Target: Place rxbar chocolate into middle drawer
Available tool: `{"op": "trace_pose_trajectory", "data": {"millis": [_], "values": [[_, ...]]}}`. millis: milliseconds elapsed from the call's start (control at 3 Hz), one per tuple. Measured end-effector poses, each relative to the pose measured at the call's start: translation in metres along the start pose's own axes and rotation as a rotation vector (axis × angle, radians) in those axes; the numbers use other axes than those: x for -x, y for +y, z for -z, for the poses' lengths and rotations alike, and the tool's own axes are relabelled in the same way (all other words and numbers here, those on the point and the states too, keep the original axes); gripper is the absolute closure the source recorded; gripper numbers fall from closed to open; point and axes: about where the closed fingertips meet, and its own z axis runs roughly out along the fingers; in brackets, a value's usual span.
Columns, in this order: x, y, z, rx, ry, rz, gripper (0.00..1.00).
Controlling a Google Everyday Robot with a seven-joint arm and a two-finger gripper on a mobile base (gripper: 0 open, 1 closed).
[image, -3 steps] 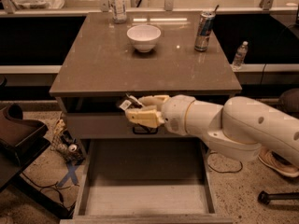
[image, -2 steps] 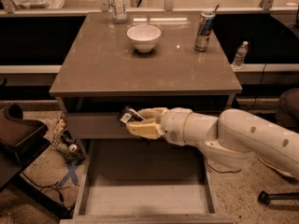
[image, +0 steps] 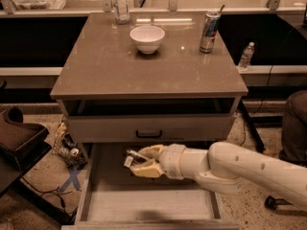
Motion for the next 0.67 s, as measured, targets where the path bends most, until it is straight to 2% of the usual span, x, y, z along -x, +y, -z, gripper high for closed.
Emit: {"op": "trace_pose_trajectory", "data": {"millis": [333, 667], "values": [[-0.047, 0.002, -0.018, 0.016, 0.074, 0.03, 1.0], [-0.113, -0.005, -0.054, 0.023, 0.241, 0.103, 1.0]]}}
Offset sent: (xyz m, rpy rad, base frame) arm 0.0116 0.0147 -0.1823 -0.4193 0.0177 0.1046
